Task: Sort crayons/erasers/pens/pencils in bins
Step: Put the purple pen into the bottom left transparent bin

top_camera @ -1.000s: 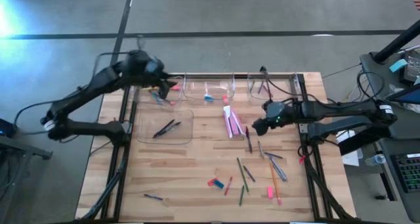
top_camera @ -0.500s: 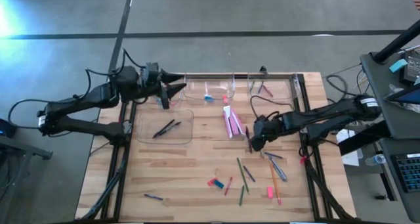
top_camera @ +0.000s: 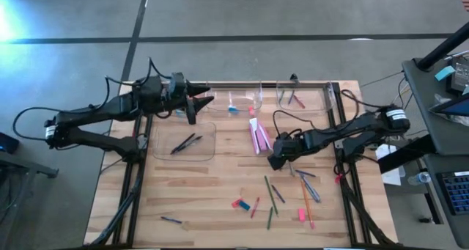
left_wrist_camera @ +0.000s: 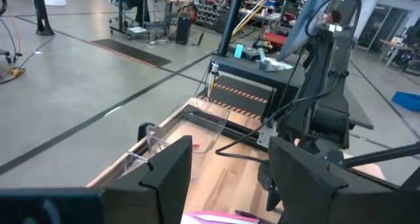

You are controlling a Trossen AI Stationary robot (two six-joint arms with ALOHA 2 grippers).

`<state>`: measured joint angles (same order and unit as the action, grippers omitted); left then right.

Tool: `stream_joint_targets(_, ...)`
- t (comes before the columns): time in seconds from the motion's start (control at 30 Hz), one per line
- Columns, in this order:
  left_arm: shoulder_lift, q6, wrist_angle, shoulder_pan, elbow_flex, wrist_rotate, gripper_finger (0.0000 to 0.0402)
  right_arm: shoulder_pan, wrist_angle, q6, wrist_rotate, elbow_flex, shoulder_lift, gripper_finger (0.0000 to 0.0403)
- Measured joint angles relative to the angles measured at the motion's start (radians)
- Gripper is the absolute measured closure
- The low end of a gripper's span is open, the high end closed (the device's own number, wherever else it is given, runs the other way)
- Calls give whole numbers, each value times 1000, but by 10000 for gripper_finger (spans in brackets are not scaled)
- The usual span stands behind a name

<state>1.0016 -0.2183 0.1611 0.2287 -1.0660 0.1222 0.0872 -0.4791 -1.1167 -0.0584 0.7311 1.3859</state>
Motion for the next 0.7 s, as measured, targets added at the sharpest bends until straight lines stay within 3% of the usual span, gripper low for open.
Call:
stream_joint_targets(0.3,0,19,-3,0,0,-5,214,0,62,-1,-2,4,152,188)
stream_joint_targets(0.47,-21,19,5,0,1,-11,214,-1,37,0,1,3,168,242)
stream_joint_targets(0.7,-20,17,4,0,8,-12,214,-9,-2,18,14,2,92,331)
